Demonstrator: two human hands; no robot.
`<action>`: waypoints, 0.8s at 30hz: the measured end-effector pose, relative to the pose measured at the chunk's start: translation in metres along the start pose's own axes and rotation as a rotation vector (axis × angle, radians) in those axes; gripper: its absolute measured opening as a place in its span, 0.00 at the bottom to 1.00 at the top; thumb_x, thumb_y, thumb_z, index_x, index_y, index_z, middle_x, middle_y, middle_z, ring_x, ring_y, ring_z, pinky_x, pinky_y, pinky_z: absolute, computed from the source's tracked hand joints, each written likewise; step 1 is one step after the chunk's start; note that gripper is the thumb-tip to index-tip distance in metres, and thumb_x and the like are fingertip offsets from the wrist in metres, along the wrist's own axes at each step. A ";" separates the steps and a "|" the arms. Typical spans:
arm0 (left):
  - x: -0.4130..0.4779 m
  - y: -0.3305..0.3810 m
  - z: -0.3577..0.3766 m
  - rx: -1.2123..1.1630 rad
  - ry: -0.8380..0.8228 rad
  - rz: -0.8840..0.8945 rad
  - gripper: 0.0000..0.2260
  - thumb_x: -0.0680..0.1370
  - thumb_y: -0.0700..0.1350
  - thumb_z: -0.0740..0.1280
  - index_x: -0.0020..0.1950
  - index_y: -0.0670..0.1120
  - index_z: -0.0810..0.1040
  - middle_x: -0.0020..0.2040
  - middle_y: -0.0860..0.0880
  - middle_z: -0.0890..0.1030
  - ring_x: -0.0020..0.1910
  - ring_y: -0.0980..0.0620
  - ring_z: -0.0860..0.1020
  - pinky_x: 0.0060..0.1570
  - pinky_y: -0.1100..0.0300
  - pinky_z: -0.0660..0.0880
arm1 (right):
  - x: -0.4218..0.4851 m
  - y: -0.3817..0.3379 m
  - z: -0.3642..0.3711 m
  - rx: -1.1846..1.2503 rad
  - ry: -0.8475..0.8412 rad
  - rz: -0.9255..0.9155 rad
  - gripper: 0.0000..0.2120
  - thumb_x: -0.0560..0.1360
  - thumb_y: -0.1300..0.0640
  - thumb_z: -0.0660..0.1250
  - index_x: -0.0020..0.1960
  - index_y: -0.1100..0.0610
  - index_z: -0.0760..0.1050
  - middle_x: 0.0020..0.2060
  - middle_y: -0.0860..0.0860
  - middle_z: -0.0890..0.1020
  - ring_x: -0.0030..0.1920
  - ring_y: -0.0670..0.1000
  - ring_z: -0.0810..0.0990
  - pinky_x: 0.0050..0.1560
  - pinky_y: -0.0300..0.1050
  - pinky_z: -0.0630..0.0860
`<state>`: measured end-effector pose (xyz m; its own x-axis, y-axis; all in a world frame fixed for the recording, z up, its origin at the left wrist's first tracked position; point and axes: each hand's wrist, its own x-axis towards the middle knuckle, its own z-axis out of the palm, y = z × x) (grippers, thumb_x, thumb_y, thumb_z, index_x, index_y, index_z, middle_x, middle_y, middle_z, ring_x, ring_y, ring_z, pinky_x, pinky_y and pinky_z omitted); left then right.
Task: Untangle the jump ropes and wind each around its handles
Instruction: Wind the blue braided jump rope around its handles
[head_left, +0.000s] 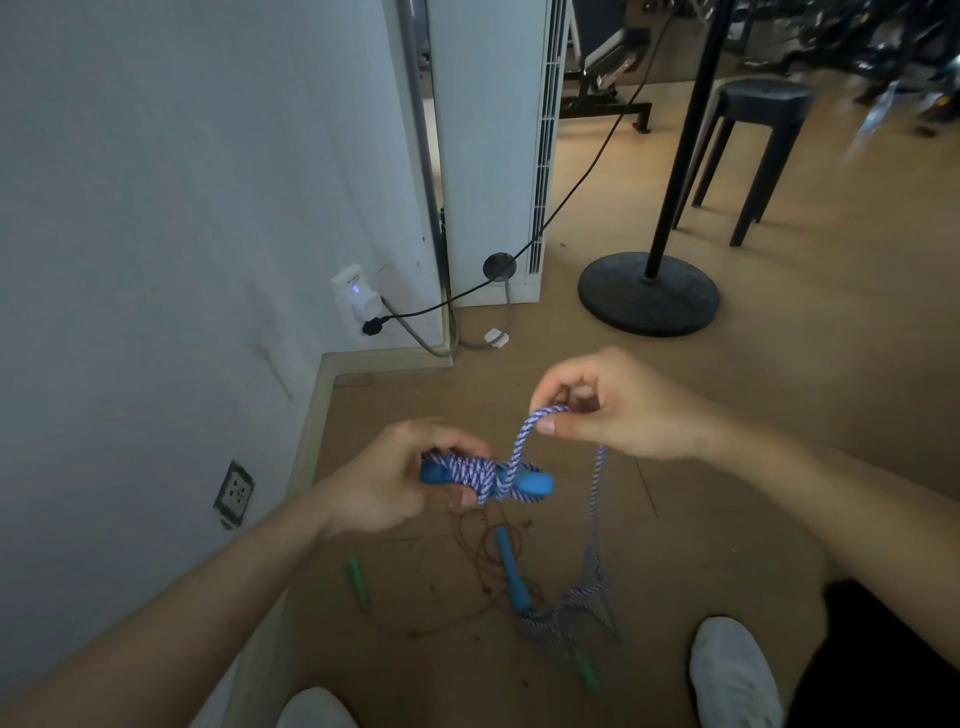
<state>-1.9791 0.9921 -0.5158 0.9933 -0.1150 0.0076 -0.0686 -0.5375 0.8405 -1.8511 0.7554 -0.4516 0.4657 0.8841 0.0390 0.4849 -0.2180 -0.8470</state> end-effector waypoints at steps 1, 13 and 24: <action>-0.001 0.005 0.000 -0.033 -0.061 -0.004 0.17 0.71 0.39 0.78 0.59 0.49 0.83 0.52 0.50 0.83 0.50 0.50 0.82 0.54 0.51 0.80 | 0.003 0.004 -0.004 -0.021 0.034 -0.005 0.05 0.73 0.63 0.74 0.44 0.53 0.82 0.34 0.47 0.83 0.34 0.42 0.76 0.37 0.36 0.73; -0.011 0.026 -0.031 -0.506 -0.142 -0.058 0.20 0.71 0.43 0.78 0.61 0.47 0.81 0.52 0.47 0.84 0.45 0.50 0.82 0.42 0.55 0.81 | 0.027 0.049 -0.031 -0.042 0.253 0.037 0.05 0.73 0.61 0.74 0.47 0.57 0.79 0.38 0.50 0.83 0.37 0.50 0.83 0.39 0.45 0.81; 0.008 0.019 -0.024 -1.068 0.550 -0.136 0.30 0.62 0.47 0.83 0.60 0.41 0.78 0.47 0.46 0.83 0.40 0.54 0.82 0.39 0.62 0.81 | 0.022 0.051 0.032 0.029 0.048 0.159 0.05 0.80 0.59 0.66 0.48 0.49 0.76 0.42 0.50 0.80 0.31 0.48 0.81 0.33 0.44 0.80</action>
<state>-1.9702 1.0013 -0.4863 0.9109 0.3993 -0.1044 -0.1073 0.4733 0.8743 -1.8395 0.7768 -0.5106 0.5699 0.8185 -0.0724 0.3811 -0.3414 -0.8592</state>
